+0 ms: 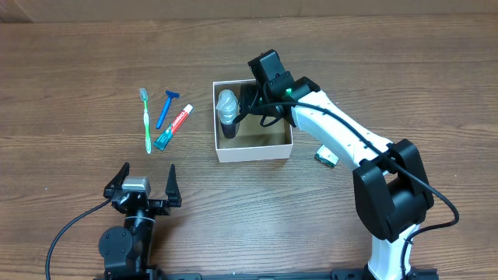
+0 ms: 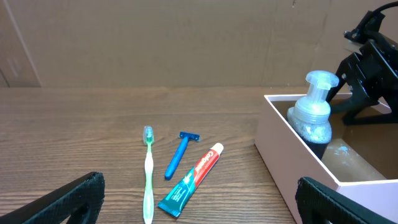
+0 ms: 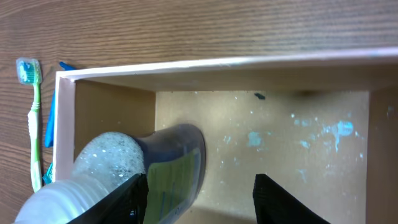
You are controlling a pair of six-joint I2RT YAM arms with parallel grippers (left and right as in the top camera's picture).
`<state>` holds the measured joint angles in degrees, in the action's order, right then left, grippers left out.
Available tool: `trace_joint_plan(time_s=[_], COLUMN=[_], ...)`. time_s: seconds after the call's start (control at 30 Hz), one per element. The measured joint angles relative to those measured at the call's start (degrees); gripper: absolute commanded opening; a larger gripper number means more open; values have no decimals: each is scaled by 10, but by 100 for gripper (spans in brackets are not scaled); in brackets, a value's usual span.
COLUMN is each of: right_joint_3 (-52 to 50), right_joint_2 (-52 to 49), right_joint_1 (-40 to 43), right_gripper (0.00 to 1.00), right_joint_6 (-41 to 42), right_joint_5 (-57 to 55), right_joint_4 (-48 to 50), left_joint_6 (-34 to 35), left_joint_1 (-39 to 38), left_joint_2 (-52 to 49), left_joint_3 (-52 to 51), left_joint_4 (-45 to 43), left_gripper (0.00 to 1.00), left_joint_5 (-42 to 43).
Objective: Pack container
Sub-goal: 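Set the bottle upright in the box's left corner and release, then move right gripper to the green soap bar and grasp it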
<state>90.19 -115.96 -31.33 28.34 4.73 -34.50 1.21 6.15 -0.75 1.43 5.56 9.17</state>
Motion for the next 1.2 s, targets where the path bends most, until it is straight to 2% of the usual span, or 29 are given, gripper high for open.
trace_joint_plan(time_s=[0.63,0.8,0.87,0.93,1.03,1.1,1.2], right_joint_3=[1,42,87,139,205,260,282], right_joint_2=[0,0,1,4,11,23,40], right_joint_1=[5,34,48,59,67,74,104], right_gripper=[58,63,64,70,71,73,77], right_joint_6=[-106,-129,-132,-134,-133,-113,-59], right_joint_5=[53,54,55,55,52,30,5], right_joint_4=[4,-85,-140,-205,-302,-393,-464], left_joint_6=[0,0,0,0,0,0,0], left_joint_1=[0,0,0,0,0,0,0], left_joint_2=[0,0,0,0,0,0,0], left_joint_3=[0,0,0,0,0,0,0], left_joint_4=[0,0,0,0,0,0,0], left_gripper=[100,100,100,100,100,100,100], left_joint_5=[0,0,0,0,0,0,0])
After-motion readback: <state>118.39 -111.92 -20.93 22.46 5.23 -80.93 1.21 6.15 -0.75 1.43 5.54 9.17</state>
